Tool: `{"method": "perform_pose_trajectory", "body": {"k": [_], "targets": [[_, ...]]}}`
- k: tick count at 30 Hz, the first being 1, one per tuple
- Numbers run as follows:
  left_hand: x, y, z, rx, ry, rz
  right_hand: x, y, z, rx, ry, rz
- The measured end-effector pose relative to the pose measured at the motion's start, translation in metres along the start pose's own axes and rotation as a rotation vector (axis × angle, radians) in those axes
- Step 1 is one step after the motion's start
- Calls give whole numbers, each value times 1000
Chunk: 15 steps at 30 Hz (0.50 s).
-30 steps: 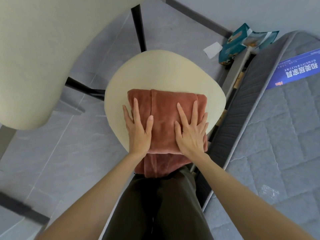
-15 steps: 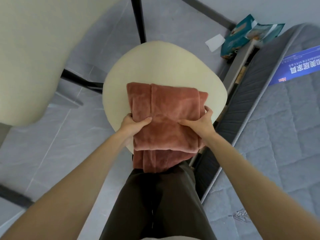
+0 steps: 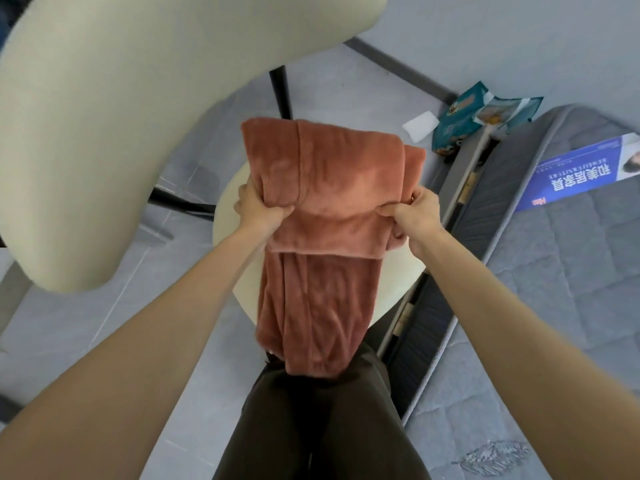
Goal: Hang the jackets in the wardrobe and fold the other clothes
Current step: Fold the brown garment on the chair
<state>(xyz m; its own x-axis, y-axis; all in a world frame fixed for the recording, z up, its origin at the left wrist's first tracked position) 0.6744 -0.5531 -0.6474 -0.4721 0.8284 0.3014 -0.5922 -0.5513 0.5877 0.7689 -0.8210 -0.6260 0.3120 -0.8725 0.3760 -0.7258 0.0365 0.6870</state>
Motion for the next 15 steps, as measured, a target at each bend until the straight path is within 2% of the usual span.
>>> {"method": "perform_pose_trajectory", "body": {"k": [3, 7, 9, 11, 13, 15], "targets": [[6, -8, 29, -140, -113, 119, 16, -2, -12, 78, -39, 144], [-2, -16, 47, -187, 55, 12, 26, -6, -12, 89, -33, 185], [-4, -14, 41, -185, 0, -63, 22, -3, -1, 71, 19, 123], [0, -10, 26, -129, -106, -107, 16, 4, 19, 19, -51, 16], [15, -8, 2, 20, -176, -144, 3, 13, 49, -108, -216, -123], [23, -2, -24, 207, -46, -283, -10, 25, 78, -278, -327, -231]]}}
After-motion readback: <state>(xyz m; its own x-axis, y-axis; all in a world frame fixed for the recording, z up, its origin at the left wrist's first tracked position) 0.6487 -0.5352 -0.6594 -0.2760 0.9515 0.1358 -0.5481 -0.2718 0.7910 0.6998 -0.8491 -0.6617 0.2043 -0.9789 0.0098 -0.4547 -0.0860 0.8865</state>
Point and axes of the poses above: each hand's wrist, its own y-axis away from the middle knuckle, its own x-axis out of the back of the hand, z = x × y, the point moved 10 cm from there along -y, towards the middle knuckle, and after that the axes turned 6 degrees about y, right-handed, at the moved point
